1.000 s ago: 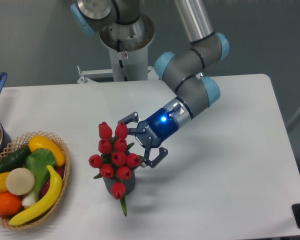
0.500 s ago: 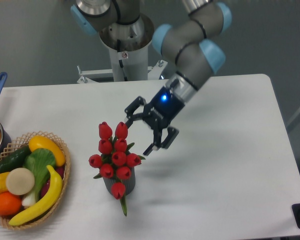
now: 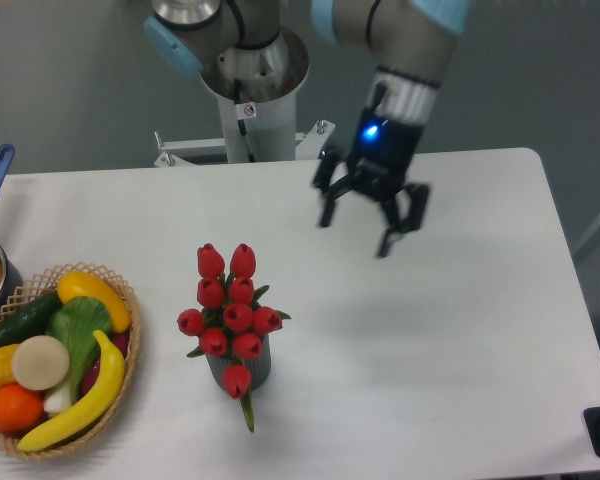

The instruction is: Insert the flowers into the vase

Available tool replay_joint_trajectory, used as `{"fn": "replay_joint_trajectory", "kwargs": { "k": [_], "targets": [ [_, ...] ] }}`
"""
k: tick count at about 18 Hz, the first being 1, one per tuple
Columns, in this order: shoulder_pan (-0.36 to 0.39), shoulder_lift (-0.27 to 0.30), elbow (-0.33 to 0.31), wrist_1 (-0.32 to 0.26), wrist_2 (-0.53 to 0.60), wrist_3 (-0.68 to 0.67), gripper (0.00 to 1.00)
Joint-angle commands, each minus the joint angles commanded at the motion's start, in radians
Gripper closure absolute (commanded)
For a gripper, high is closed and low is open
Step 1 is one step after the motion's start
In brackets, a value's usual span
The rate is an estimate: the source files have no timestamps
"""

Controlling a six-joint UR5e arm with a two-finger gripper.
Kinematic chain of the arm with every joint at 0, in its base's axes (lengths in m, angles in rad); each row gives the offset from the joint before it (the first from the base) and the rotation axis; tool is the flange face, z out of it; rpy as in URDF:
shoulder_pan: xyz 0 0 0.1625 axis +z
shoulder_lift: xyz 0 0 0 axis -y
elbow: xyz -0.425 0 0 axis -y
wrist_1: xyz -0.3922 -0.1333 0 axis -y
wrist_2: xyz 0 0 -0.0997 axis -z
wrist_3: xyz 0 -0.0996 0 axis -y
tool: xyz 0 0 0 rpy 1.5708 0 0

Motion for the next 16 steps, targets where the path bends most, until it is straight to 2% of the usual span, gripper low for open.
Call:
{"fn": "replay_joint_trajectory", "kwargs": {
  "k": [3,5,10,14,16],
  "targets": [
    [0.006,0.000,0.028,-0.044,0.152,0.009,0.00],
    [0.006,0.021,0.035,-0.092,0.195,0.021,0.00],
    [0.032,0.077,0.083,-0.290,0.316,0.268,0.00],
    [0.049,0.077,0.114,-0.357,0.367,0.371,0.00],
    [0.060,0.078,0.117,-0.367,0.367,0.390,0.00]
  ]
}}
